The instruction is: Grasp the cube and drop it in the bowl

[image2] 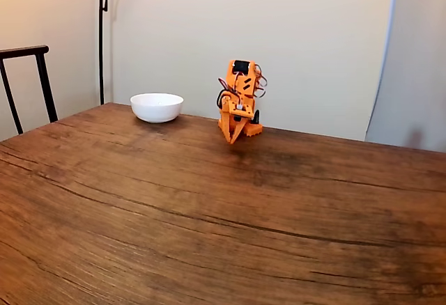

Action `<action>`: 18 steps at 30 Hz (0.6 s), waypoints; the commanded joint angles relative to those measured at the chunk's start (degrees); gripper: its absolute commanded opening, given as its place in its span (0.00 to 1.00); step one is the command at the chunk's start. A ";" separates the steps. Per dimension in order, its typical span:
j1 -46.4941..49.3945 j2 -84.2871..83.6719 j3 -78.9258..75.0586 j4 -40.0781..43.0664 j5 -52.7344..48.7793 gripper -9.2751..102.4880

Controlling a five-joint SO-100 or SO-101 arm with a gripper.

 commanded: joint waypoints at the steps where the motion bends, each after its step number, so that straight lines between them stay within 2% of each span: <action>1: 0.26 0.09 -0.44 1.67 0.00 0.08; 15: 0.35 -0.35 -0.44 2.46 -0.18 0.08; 18: 0.97 -0.44 -0.44 4.75 -3.78 0.08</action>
